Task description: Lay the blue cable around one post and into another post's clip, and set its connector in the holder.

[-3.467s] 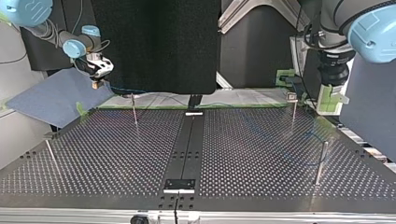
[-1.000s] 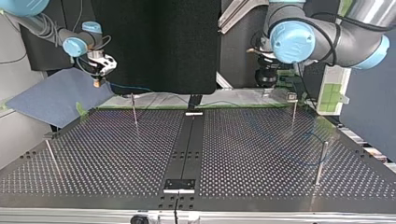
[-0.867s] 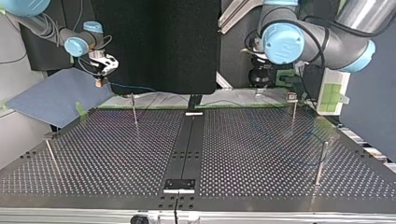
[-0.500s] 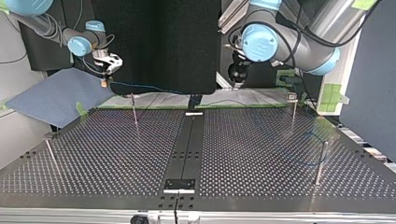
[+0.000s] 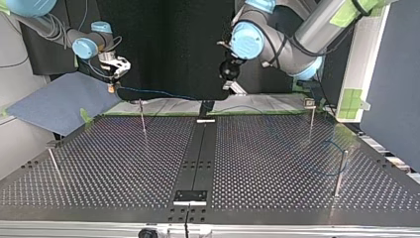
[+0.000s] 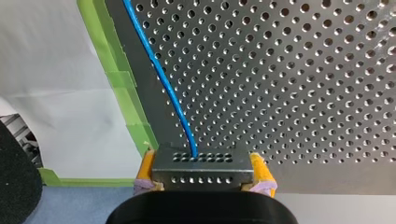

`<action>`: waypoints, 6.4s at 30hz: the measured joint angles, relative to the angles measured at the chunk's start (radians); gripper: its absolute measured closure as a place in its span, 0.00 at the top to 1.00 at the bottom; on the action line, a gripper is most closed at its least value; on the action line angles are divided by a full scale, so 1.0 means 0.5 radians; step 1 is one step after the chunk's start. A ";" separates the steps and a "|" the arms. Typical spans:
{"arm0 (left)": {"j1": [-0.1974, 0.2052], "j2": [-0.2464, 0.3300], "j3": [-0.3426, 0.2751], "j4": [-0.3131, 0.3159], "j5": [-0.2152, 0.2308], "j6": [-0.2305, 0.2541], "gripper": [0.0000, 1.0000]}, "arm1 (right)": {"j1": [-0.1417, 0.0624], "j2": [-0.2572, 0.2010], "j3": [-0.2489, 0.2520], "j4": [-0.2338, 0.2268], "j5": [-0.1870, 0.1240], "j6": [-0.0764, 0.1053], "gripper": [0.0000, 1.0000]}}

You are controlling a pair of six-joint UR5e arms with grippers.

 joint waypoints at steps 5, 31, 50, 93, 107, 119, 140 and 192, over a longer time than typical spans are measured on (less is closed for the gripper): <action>-0.088 -0.088 0.023 0.087 -0.037 0.005 1.00 | 0.002 0.000 0.000 -0.009 -0.025 -0.016 0.00; -0.538 -0.538 0.385 0.537 -0.188 0.083 1.00 | 0.010 0.000 0.000 -0.020 -0.057 -0.022 0.00; -0.539 -0.882 0.505 0.882 -0.230 0.179 1.00 | 0.015 0.000 0.000 -0.018 -0.065 -0.017 0.00; -0.464 -1.634 0.782 1.624 -0.318 0.290 1.00 | 0.019 0.000 -0.002 -0.035 -0.066 -0.011 0.00; -0.455 -1.867 0.864 1.544 -0.320 0.381 1.00 | 0.020 0.000 -0.005 -0.036 -0.066 -0.011 0.00; -0.432 -2.059 0.960 1.308 -0.321 0.492 1.00 | 0.020 0.000 -0.010 -0.032 -0.066 -0.011 0.00; -0.420 -1.920 1.062 1.165 -0.388 0.408 1.00 | 0.030 0.000 -0.010 -0.028 -0.066 -0.011 0.00; -0.331 -2.190 1.454 0.900 -0.360 0.322 1.00 | 0.047 0.000 -0.042 -0.023 -0.053 0.003 0.00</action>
